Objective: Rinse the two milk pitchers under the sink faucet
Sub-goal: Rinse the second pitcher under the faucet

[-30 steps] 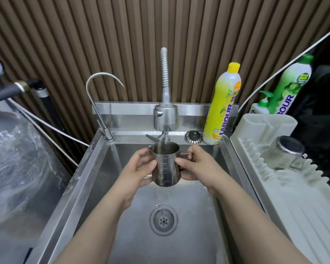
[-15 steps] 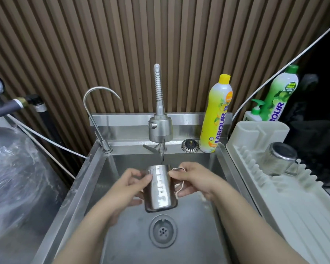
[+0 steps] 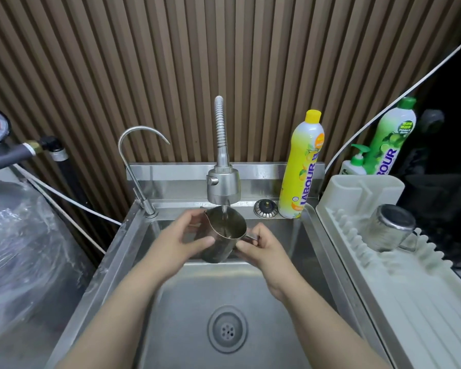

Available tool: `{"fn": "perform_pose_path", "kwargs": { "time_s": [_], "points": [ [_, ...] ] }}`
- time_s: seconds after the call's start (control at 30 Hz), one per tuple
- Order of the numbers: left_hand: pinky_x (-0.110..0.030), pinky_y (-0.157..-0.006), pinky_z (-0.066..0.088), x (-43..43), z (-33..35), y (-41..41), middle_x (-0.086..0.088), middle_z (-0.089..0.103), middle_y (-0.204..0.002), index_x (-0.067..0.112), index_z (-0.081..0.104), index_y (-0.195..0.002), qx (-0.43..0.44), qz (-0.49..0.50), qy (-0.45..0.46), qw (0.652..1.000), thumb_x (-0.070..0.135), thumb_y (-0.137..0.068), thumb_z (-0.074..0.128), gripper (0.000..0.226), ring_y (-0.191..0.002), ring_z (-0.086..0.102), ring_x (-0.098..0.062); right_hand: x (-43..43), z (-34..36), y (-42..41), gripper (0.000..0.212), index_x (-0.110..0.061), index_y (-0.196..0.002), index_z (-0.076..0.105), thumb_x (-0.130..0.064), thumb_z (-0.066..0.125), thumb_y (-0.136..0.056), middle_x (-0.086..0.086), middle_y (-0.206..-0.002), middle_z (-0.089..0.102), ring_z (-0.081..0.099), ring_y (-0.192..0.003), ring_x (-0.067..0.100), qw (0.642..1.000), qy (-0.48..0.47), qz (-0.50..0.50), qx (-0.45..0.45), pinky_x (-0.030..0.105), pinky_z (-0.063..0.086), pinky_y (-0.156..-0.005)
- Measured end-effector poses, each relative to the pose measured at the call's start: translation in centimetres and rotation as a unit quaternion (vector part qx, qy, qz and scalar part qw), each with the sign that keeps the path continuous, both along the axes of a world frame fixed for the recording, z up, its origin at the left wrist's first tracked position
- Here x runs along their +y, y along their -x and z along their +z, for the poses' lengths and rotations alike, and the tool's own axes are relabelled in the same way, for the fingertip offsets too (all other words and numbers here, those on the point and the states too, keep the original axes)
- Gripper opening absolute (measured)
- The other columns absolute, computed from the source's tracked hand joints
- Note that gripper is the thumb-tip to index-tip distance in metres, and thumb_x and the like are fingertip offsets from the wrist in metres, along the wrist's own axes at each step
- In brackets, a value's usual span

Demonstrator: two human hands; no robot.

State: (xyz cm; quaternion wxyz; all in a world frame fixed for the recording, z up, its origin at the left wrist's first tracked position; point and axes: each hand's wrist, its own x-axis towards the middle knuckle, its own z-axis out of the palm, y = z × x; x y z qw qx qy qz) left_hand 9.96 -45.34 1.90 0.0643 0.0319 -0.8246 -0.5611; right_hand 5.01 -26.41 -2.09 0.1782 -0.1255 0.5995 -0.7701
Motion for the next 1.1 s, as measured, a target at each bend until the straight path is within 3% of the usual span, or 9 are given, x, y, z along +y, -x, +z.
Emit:
{"fn": "perform_pose_path", "kwargs": {
  "time_s": [0.13,0.27,0.4,0.53,0.67,0.77,0.9,1.0,1.1],
  "points": [
    [-0.021,-0.068,0.042,-0.6,1.9,-0.6,0.015,0.062,-0.082,0.046,0.058,-0.084,-0.020,0.039,0.120,0.992,0.044,-0.058,0.083,0.036,-0.061,0.053,0.004,-0.5,-0.2,0.7,0.034,-0.019,-0.066,0.035,-0.004,0.057,-0.088,-0.002,-0.064,0.061,0.066,-0.065,0.012,0.995,-0.027,0.074,-0.058,0.030,0.056,-0.075],
    [-0.023,-0.054,0.049,0.0,0.5,-1.7,-0.007,0.060,-0.066,0.008,0.054,-0.085,-0.105,0.040,-0.028,0.993,0.041,-0.058,0.085,0.053,-0.053,0.060,-0.019,0.7,1.5,1.7,0.026,-0.019,-0.069,0.044,-0.018,0.063,-0.086,-0.002,-0.056,0.064,0.063,-0.054,0.009,0.978,-0.152,0.138,-0.034,0.026,0.056,-0.065],
    [-0.034,-0.076,0.051,2.2,-1.9,-2.3,-0.006,0.067,-0.085,0.013,0.052,-0.092,-0.188,0.013,-0.162,0.969,0.029,-0.076,0.072,0.030,-0.066,0.068,-0.017,2.2,4.2,3.0,0.034,-0.019,-0.061,0.044,-0.019,0.075,-0.076,0.007,-0.056,0.058,0.059,-0.051,0.020,0.949,-0.290,0.119,0.024,0.032,0.051,-0.060],
    [-0.040,-0.089,0.050,4.1,-3.4,-1.5,0.002,0.070,-0.097,0.019,0.053,-0.100,-0.157,-0.007,-0.230,0.960,0.022,-0.074,0.076,0.035,-0.090,0.068,-0.014,3.2,5.9,3.1,0.042,-0.020,-0.059,0.040,-0.029,0.080,-0.067,-0.001,-0.060,0.051,0.050,-0.061,0.021,0.879,-0.441,0.046,0.176,0.039,0.050,-0.067],
    [-0.028,-0.088,0.046,3.6,-2.4,0.1,0.004,0.065,-0.104,0.027,0.052,-0.098,-0.047,0.017,-0.187,0.981,-0.006,-0.075,0.070,0.044,-0.102,0.059,-0.019,3.2,3.8,2.1,0.043,-0.022,-0.059,0.036,-0.017,0.077,-0.070,-0.002,-0.076,0.065,0.053,-0.070,0.020,0.929,-0.317,-0.034,0.191,0.030,0.036,-0.063],
    [-0.029,-0.101,0.040,1.3,-0.7,0.5,0.012,0.068,-0.111,0.041,0.059,-0.101,0.014,0.005,-0.068,0.998,0.014,-0.063,0.081,0.052,-0.114,0.057,-0.005,1.5,1.2,1.1,0.038,-0.022,-0.061,0.041,-0.002,0.069,-0.076,-0.019,-0.078,0.066,0.052,-0.065,-0.001,0.991,-0.102,-0.021,0.080,0.020,0.038,-0.065],
    [-0.019,-0.085,0.044,-0.2,1.9,0.0,0.013,0.065,-0.099,0.045,0.060,-0.091,0.022,0.020,0.055,0.998,0.040,-0.052,0.085,0.047,-0.088,0.059,0.010,-0.9,-0.8,0.8,0.035,-0.023,-0.063,0.036,-0.019,0.070,-0.070,0.008,-0.072,0.045,0.047,-0.079,0.020,0.998,0.025,0.054,-0.010,0.036,0.040,-0.079],
    [-0.018,-0.062,0.042,0.0,2.1,-0.8,0.008,0.056,-0.077,0.031,0.059,-0.085,0.009,0.055,0.037,0.998,0.036,-0.055,0.087,0.041,-0.061,0.051,-0.001,-0.8,-0.2,1.2,0.031,-0.017,-0.067,0.037,-0.009,0.065,-0.080,0.008,-0.064,0.061,0.062,-0.064,0.021,0.994,0.008,0.105,-0.030,0.032,0.052,-0.074],
    [-0.023,-0.058,0.041,0.5,0.3,-1.7,-0.007,0.050,-0.071,0.005,0.054,-0.087,-0.051,0.083,-0.085,0.992,0.034,-0.058,0.086,0.052,-0.065,0.048,-0.016,0.2,1.5,1.8,0.030,-0.014,-0.065,0.041,-0.006,0.061,-0.086,-0.002,-0.050,0.062,0.060,-0.048,0.012,0.989,-0.085,0.121,-0.002,0.025,0.050,-0.060]
  ]
}}
